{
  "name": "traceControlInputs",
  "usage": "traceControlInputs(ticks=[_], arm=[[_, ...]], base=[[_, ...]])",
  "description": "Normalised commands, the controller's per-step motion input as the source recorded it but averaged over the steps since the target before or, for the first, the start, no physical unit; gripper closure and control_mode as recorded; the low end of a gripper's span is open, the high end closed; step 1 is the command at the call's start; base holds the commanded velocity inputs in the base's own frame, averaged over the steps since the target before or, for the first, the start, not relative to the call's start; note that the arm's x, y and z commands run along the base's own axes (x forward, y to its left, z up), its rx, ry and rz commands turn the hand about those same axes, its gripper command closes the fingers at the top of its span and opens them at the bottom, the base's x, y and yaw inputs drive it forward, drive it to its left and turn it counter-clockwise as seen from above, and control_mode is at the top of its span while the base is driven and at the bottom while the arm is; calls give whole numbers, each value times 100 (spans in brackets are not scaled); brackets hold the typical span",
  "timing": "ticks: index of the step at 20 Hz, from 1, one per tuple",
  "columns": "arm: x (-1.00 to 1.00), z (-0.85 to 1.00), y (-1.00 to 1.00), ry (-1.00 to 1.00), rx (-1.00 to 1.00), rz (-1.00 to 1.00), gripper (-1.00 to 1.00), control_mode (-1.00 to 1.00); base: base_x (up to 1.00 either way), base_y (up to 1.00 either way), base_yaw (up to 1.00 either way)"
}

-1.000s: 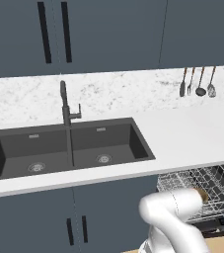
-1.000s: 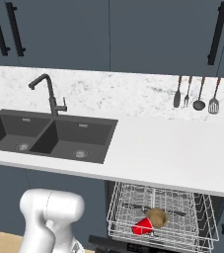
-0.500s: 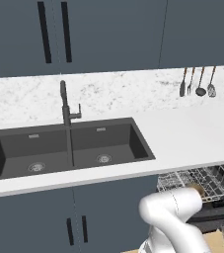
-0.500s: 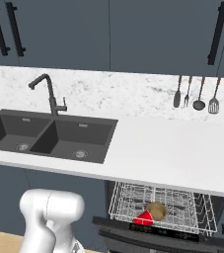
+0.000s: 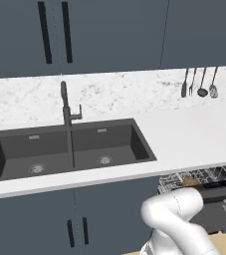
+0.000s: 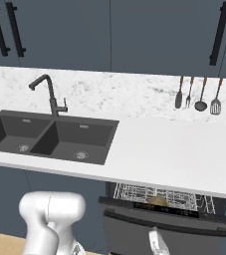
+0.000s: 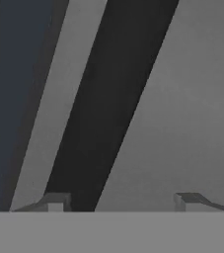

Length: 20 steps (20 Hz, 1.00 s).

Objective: Pick up the cup and bowl from the counter, place them in the dishwasher, and close the dishwasher door.

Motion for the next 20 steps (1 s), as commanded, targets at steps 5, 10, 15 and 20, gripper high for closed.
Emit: traceControlInputs(ticks=[5,10,15,20], arm=[[100,94,0,65,-23,7,-100,-100],[100,73,0,62,-10,3,-100,-100],[100,22,0,42,-3,3,-100,-100],[98,-6,0,11,0,1,-100,-100]], base=[[0,0,0],[0,0,0],[0,0,0],[0,0,0]])
